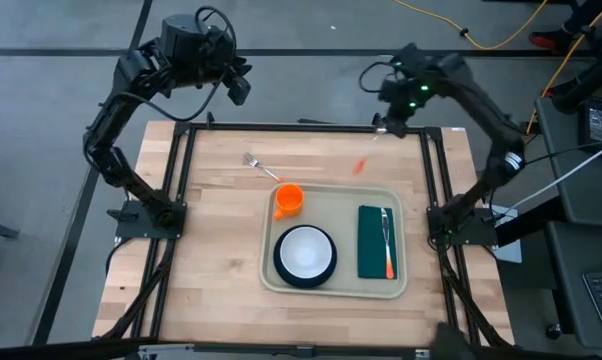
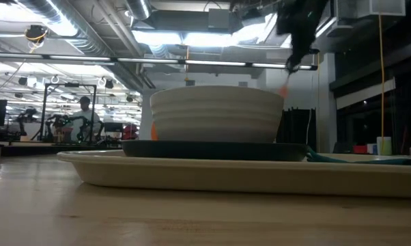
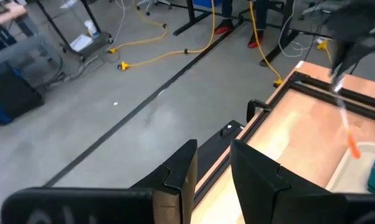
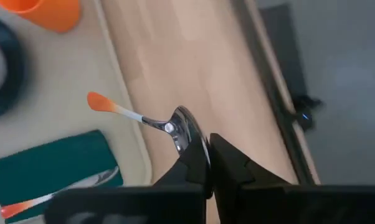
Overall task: Set up tray
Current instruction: Put the orange spoon on the green napkin to the left of the orange knife
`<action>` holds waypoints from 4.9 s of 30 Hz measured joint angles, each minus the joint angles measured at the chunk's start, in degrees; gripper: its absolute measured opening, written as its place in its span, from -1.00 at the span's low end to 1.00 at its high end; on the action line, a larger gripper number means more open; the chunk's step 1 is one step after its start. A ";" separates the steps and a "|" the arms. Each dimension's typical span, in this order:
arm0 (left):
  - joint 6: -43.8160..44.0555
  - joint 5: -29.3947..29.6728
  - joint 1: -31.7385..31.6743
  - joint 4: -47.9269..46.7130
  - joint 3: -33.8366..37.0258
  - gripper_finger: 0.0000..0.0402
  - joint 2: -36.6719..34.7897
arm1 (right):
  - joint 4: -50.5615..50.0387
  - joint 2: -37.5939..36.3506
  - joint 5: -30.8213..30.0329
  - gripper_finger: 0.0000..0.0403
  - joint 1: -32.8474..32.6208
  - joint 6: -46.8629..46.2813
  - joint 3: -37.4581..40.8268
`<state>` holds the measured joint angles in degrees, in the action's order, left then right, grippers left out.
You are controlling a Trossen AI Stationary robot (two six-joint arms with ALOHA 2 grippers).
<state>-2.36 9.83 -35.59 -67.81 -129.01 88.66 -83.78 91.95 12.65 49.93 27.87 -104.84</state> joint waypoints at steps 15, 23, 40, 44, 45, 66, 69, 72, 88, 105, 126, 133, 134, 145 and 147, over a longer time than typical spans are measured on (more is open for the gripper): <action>2.97 0.29 2.07 -0.20 1.18 -0.55 0.02 | -5.99 -18.26 3.63 -0.96 -7.17 -9.08 -2.69; 0.25 -5.23 2.25 -3.07 1.18 -0.55 0.01 | -6.15 -16.84 9.40 -0.96 -26.00 -27.27 -2.64; -3.70 -6.45 2.67 -11.60 1.18 -0.55 -1.60 | -6.33 -13.49 11.39 -0.96 -43.06 -39.50 32.90; -1.71 -6.36 2.67 -11.30 1.18 -0.55 -1.60 | -6.23 -9.29 10.79 -0.96 -43.01 -30.47 36.78; -1.22 -6.36 2.67 -11.30 1.18 -0.55 -1.60 | -6.14 -8.27 10.76 -0.96 -43.01 -28.36 36.69; 5.24 3.78 7.95 -12.26 1.18 -0.55 -1.60 | 7.84 3.90 10.44 -0.96 -33.15 -8.83 28.39; 5.57 4.89 8.61 -12.24 1.18 -0.55 -1.60 | 9.90 3.86 12.94 -0.96 -31.78 -7.94 29.81; 5.69 5.52 8.68 -12.25 1.18 -0.55 -1.57 | 10.39 3.86 13.42 -0.96 -30.18 -6.89 32.50; 6.75 8.55 8.68 -12.19 1.18 -0.55 -1.57 | 18.22 3.86 15.95 -0.96 -27.06 -4.95 42.53; 7.81 8.74 8.68 -12.15 1.18 -0.55 -1.57 | 24.33 3.86 16.50 -0.96 -25.63 -3.57 48.66; 9.17 8.65 8.68 -11.57 1.18 -0.55 -1.55 | 31.78 3.84 17.81 -0.96 -23.67 -2.02 54.53; 9.15 8.59 8.68 -9.88 1.18 -0.55 -1.55 | 33.00 4.01 17.91 -0.96 -23.27 -1.33 54.62; 9.17 8.59 8.68 -9.90 1.18 -0.55 -1.55 | 33.03 4.01 17.95 -0.95 -23.11 -0.86 54.62; 9.15 8.55 9.36 -9.92 1.18 -0.55 -1.55 | 33.04 4.06 17.89 -0.95 -21.11 -0.32 54.64; 9.15 8.58 9.35 -9.92 1.18 -0.55 -1.55 | 33.06 4.08 17.87 -0.95 -20.85 -0.32 54.64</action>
<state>6.79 18.41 -26.24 -77.73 -127.83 87.11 -50.72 96.03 30.52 29.08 27.55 -50.19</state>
